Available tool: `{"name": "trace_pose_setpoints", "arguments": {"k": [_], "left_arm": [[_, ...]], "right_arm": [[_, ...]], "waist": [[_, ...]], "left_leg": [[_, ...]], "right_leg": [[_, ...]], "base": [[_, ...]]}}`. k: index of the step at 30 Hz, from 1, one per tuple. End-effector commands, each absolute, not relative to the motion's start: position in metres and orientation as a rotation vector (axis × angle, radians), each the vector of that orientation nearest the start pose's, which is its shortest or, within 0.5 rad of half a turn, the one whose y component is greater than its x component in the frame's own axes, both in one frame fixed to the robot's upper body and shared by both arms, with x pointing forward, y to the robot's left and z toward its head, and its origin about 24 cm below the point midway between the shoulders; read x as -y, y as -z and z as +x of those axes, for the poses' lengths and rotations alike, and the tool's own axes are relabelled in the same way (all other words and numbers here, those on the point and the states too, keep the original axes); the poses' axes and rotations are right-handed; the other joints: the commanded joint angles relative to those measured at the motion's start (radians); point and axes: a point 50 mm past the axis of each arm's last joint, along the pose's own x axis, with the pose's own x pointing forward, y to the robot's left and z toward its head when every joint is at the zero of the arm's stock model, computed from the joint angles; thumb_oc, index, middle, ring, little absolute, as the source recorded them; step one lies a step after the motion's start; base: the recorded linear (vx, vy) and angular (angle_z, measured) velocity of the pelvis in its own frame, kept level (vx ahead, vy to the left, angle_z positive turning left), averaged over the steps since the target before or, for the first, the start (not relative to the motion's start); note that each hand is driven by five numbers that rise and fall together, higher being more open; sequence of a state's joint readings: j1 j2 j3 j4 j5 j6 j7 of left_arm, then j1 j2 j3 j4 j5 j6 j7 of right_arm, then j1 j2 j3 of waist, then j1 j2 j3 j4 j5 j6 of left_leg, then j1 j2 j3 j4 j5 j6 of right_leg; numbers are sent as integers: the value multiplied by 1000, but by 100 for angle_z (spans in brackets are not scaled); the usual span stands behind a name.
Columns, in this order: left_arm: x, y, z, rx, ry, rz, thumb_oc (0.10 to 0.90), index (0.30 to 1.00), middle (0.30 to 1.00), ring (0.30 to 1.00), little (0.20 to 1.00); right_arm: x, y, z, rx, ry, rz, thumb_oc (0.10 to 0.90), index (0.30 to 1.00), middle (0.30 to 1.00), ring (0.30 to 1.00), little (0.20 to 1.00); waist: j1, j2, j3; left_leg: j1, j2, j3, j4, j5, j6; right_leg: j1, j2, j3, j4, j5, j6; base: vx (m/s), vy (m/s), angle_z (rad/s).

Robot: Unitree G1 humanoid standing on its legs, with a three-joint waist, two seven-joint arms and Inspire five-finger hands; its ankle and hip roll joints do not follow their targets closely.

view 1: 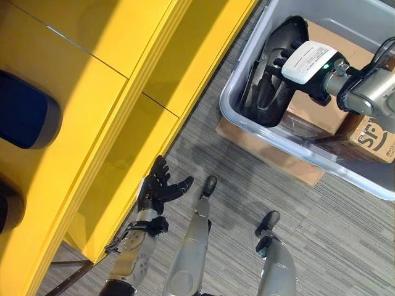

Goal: Move parts from the plastic box to the shelf.

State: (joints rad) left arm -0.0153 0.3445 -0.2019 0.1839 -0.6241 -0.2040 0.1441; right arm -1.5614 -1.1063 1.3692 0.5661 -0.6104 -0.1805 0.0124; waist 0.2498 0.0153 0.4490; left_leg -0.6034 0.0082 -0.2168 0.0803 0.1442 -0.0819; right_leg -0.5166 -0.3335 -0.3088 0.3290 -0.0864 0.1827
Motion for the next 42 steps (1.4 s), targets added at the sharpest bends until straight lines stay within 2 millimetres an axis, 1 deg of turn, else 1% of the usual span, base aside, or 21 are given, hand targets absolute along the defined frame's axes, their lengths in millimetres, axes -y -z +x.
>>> {"name": "trace_pose_setpoints", "arguments": {"k": [1, 3, 5, 8, 9, 12, 19, 26, 28, 29, 33, 42], "left_arm": [[-202, -57, 253, 134, -36, -234, 900, 1000, 1000, 1000, 1000], [-202, -59, 254, 143, -36, -237, 900, 1000, 1000, 1000, 1000], [-203, -62, 254, 156, -31, -236, 900, 1000, 1000, 1000, 1000], [-203, -63, 254, 157, -29, -233, 900, 1000, 1000, 1000, 1000], [-204, -63, 254, 161, -29, -230, 900, 1000, 1000, 1000, 1000], [-205, -65, 253, 166, -28, -227, 900, 1000, 1000, 1000, 1000], [-205, -71, 256, 197, -27, -237, 900, 1000, 1000, 1000, 1000], [-205, -74, 255, 216, -29, -253, 900, 1000, 1000, 1000, 1000], [-205, -76, 255, 224, -29, -259, 900, 1000, 1000, 1000, 1000], [-204, -76, 255, 225, -27, -255, 900, 1000, 1000, 1000, 1000], [-205, -79, 254, 242, -23, -238, 900, 1000, 1000, 1000, 1000], [-207, -80, 253, 250, -40, -246, 900, 1000, 1000, 1000, 1000]], "right_arm": [[209, -377, 359, 509, 103, -2346, 900, 1000, 1000, 1000, 1000], [211, -376, 361, 496, 105, -2351, 900, 1000, 1000, 1000, 1000], [223, -381, 361, 458, 163, -2345, 900, 1000, 1000, 1000, 1000], [226, -383, 360, 451, 182, -2342, 900, 1000, 1000, 1000, 1000], [233, -387, 359, 429, 216, -2338, 900, 1000, 1000, 1000, 1000], [246, -387, 358, 381, 246, -2337, 900, 1000, 1000, 1000, 1000], [267, -389, 356, 303, 318, -2336, 900, 1000, 1000, 1000, 1000], [271, -392, 356, 291, 349, -2332, 900, 1000, 1000, 1000, 1000], [274, -391, 355, 288, 355, -2318, 900, 1000, 1000, 1000, 1000], [273, -389, 356, 287, 344, -2323, 900, 1000, 1000, 1000, 1000], [271, -388, 357, 297, 341, -2317, 900, 1000, 1000, 1000, 1000], [266, -382, 362, 314, 315, -2299, 900, 1000, 1000, 1000, 1000]], "waist": [[16, -45, 21], [20, -45, 24], [22, -42, 32], [23, -43, 34], [24, -40, 36], [20, -36, 40], [13, -17, 46], [12, -4, 55], [11, 7, 61], [9, 3, 61], [11, 10, 68], [14, 12, 71]], "left_leg": [[-39, 19, 25, 83, -46, -2], [-49, 11, 23, 84, -47, -2], [-72, -1, 22, 77, -45, -1], [-80, -8, 23, 74, -43, -1], [-89, -15, 22, 69, -41, -2], [-105, -24, 27, 74, -43, -1], [-152, -52, 35, 110, -60, 2], [-182, -62, 39, 122, -61, 6], [-198, -71, 39, 129, -63, 7], [-194, -72, 39, 131, -89, -1], [-213, -81, 35, 140, -92, 1], [-251, -87, 31, 143, -87, 4]], "right_leg": [[278, 4, 30, -156, 106, 16], [277, 2, 22, -159, 106, 17], [269, 1, 16, -173, 111, 19], [266, 0, 16, -180, 114, 22], [263, -3, 15, -185, 119, 24], [258, -7, 14, -188, 121, 27], [238, -17, 15, -185, 118, 29], [216, -19, 24, -185, 123, 32], [211, -20, 22, -182, 117, 30], [217, -20, 26, -182, 97, 33], [205, -21, 25, -176, 89, 33], [174, -17, 20, -172, 85, 36]], "base": [[28, -32, 11], [24, -32, 11], [44, -18, 11], [16, -4, 4], [0, 0, 0], [18, -5, 6], [2, 0, 3], [-1, 3, 2], [30, -40, 3], [65, -70, 7], [17, -16, 11], [-1, -1, -2]]}}
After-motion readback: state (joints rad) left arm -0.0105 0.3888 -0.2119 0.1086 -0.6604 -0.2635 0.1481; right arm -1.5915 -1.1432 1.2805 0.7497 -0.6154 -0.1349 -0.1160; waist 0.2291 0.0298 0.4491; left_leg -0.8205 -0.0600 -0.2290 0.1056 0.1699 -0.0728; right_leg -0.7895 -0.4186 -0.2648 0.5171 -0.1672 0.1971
